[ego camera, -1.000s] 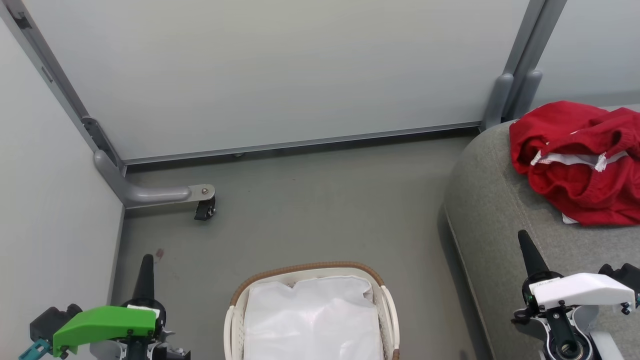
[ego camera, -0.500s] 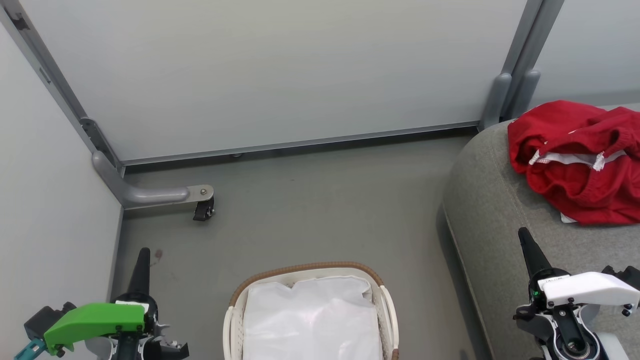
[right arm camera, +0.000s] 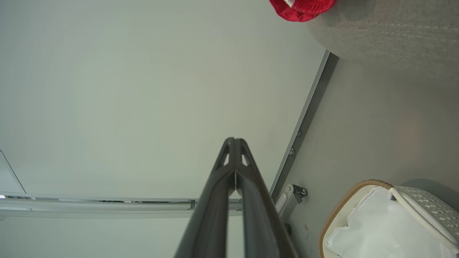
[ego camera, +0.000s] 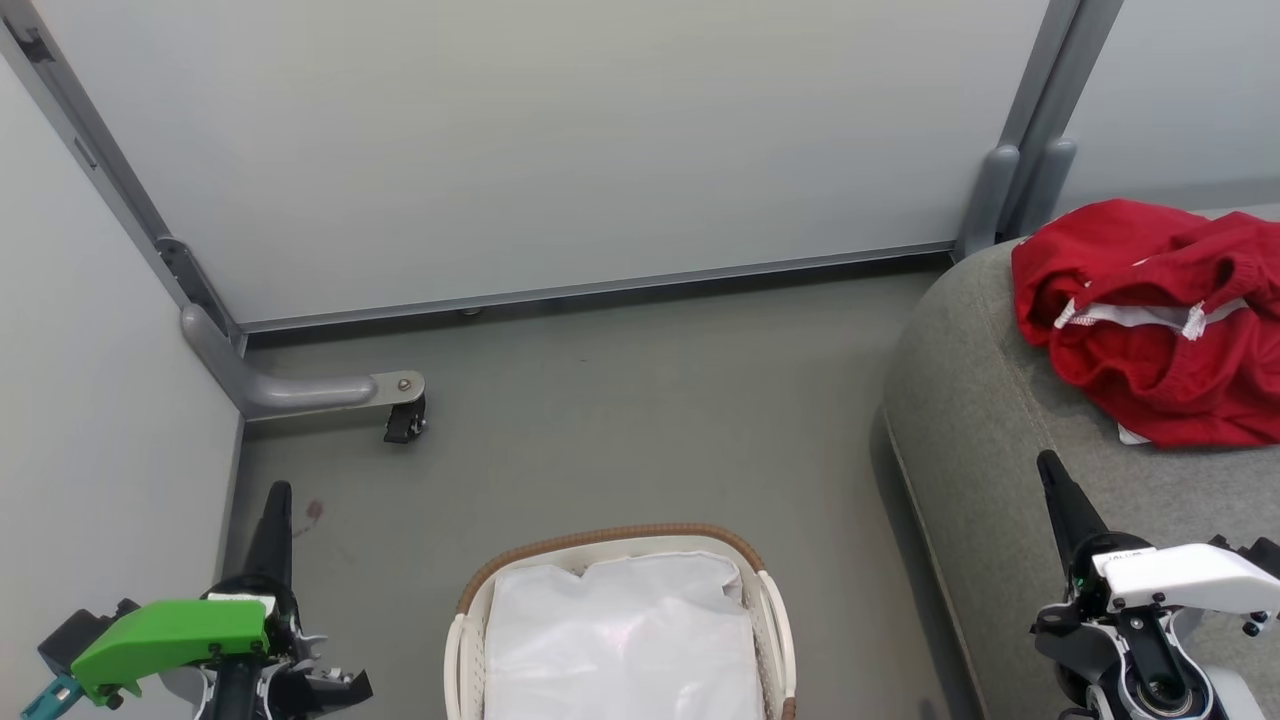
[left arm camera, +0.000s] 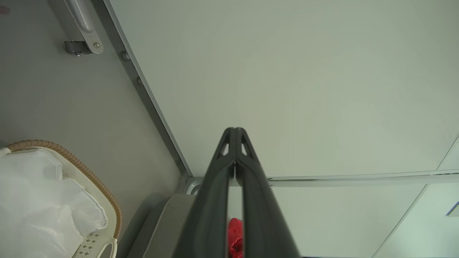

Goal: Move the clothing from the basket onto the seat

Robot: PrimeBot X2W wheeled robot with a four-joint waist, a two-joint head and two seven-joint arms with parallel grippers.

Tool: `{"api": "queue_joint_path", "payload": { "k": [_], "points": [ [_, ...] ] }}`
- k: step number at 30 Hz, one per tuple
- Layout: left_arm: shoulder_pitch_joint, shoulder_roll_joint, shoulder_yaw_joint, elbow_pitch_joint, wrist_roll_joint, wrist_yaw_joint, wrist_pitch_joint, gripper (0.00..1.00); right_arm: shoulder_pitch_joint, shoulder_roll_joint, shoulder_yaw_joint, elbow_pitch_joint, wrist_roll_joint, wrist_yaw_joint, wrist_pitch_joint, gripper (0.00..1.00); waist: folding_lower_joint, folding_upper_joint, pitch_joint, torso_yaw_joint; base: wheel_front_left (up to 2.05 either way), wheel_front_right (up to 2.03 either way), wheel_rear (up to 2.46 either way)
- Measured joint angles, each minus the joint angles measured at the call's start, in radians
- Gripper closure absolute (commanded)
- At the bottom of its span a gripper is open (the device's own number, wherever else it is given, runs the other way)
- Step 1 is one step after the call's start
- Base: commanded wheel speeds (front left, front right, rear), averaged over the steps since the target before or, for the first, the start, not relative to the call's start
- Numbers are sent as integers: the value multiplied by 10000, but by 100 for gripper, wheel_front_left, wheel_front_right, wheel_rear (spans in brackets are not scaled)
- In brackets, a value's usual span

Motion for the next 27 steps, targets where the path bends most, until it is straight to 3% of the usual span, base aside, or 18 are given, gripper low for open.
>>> {"api": "queue_joint_path", "payload": {
  "k": [20,27],
  "points": [
    [-90,0,217,-178,-1208,-35,353,100,10,-12,-69,-178,1461,-2,351,100,0,0,-4,-58,0,0,0],
    [-96,0,221,-194,-1220,-35,353,100,11,-12,-71,-184,1484,-2,353,100,0,0,-4,-58,0,0,0]
  ]
}}
